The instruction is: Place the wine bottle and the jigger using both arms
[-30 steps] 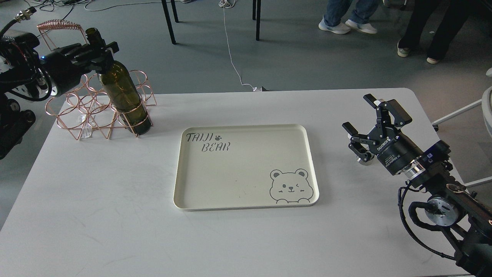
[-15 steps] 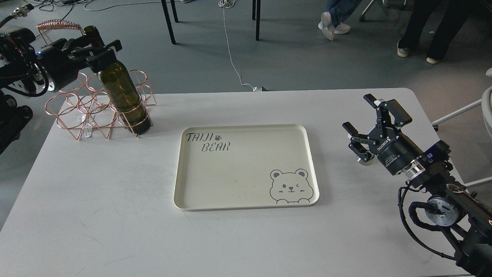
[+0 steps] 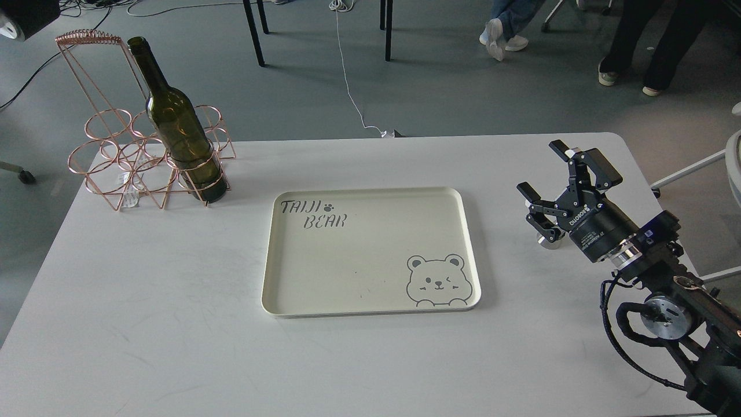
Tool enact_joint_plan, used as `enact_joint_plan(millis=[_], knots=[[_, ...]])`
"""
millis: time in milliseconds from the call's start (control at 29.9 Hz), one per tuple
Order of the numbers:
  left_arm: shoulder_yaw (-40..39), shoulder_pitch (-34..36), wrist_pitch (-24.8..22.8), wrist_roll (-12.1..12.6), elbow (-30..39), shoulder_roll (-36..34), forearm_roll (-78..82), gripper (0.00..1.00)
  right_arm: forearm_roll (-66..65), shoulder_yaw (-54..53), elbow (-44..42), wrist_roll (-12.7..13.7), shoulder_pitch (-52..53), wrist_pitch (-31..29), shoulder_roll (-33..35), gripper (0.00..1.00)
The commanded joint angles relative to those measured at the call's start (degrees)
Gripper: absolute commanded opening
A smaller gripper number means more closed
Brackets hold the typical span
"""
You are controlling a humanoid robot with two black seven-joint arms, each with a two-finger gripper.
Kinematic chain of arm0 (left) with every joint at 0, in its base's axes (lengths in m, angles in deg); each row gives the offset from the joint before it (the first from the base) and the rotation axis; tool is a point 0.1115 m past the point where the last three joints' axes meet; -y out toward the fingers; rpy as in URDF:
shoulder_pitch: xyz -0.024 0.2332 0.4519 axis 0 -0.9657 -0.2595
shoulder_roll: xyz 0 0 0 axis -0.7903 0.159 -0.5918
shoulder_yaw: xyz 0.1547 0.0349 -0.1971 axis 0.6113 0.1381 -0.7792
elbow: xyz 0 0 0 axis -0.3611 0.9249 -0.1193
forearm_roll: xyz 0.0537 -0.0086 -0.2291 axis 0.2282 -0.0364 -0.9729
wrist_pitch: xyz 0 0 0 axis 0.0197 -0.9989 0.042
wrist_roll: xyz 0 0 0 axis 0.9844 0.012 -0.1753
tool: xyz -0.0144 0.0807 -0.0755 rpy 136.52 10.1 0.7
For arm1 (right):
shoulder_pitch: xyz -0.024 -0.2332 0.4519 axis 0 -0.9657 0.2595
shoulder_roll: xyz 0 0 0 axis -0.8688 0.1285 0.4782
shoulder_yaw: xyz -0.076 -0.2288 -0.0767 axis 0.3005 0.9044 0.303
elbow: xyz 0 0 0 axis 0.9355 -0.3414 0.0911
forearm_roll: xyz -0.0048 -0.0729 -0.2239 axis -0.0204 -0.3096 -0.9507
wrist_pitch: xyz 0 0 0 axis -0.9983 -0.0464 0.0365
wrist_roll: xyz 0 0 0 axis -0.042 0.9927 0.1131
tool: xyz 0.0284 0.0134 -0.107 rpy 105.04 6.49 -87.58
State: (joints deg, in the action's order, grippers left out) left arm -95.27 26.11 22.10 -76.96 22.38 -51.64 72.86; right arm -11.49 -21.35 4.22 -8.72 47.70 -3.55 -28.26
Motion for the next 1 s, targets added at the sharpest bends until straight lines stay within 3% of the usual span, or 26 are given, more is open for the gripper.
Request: enact_joint_plan(millis=[0, 167, 301, 468, 602, 702, 969], knots=[[0.7, 0.6, -0.2, 0.0, 5.4, -0.5, -12.3, 0.98, 0.3, -1.4, -0.1, 0.0, 0.4, 0.0, -0.3, 0.99], [0.0, -7.4, -0.1, 0.0, 18.8, -0.5, -34.0, 0.98, 0.7, -2.4, -0.1, 0.0, 0.8, 0.0, -0.5, 0.99], [-0.2, -14.4, 0.4, 0.0, 26.7, 2.5, -42.7, 0.98, 0.9, -2.5, -0.3, 0.0, 1.5, 0.0, -0.6, 0.99], [-6.9, -27.0, 0.2, 0.0, 28.0, 8.8, -45.2, 0.98, 0.9, -2.5, -0.4, 0.0, 3.0, 1.8, -0.6, 0.99], [-14.7, -34.6, -0.2, 0.0, 28.0, 15.1, -45.6, 0.98, 1.0, -3.9, 0.0, -2.1, 3.2, 1.7, -0.6, 0.99], [-18.0, -41.4, -0.9, 0.0, 28.1, 20.3, -46.2, 0.98, 1.0, -4.3, 0.0, -2.1, 2.5, 1.7, -1.0, 0.99], [-28.4, -54.9, -14.0, 0.0, 26.7, 28.4, -47.6, 0.98, 1.0, -1.6, 0.0, -2.1, 1.1, 1.2, -3.5, 0.99]])
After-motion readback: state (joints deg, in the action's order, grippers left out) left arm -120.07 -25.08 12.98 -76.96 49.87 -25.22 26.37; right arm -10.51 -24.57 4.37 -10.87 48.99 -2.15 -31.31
